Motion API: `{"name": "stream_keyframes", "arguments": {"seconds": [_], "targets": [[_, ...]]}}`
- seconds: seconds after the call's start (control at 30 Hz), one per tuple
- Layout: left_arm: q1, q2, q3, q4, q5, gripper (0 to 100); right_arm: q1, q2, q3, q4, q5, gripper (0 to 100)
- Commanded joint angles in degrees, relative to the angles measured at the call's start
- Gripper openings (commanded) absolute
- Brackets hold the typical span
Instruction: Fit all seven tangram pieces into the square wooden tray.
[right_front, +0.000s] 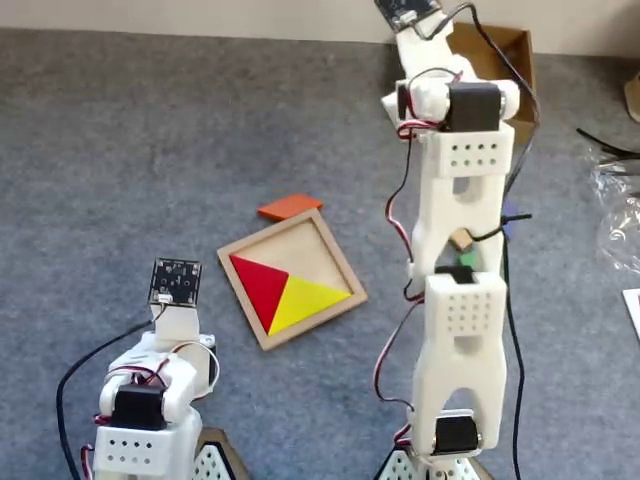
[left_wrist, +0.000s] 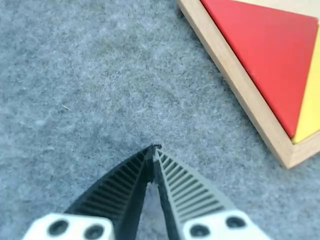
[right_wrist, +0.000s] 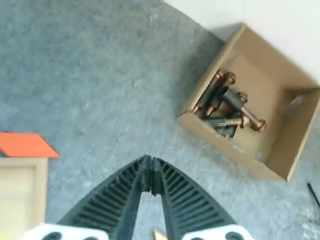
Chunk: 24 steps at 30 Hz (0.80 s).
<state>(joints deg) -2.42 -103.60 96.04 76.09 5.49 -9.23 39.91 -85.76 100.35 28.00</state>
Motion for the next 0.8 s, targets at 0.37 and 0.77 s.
{"name": "stream_keyframes", "arguments": {"seconds": [0.37,0.77], "targets": [[1.1,-0.4,1.1,-0.2,0.4,1,0.4,-46.9,51.4,0.5,-1.0,1.2],[1.1,-0.4,1.1,-0.2,0.4,1,0.5,-70.9,82.3,0.4,-1.1,1.2]]}}
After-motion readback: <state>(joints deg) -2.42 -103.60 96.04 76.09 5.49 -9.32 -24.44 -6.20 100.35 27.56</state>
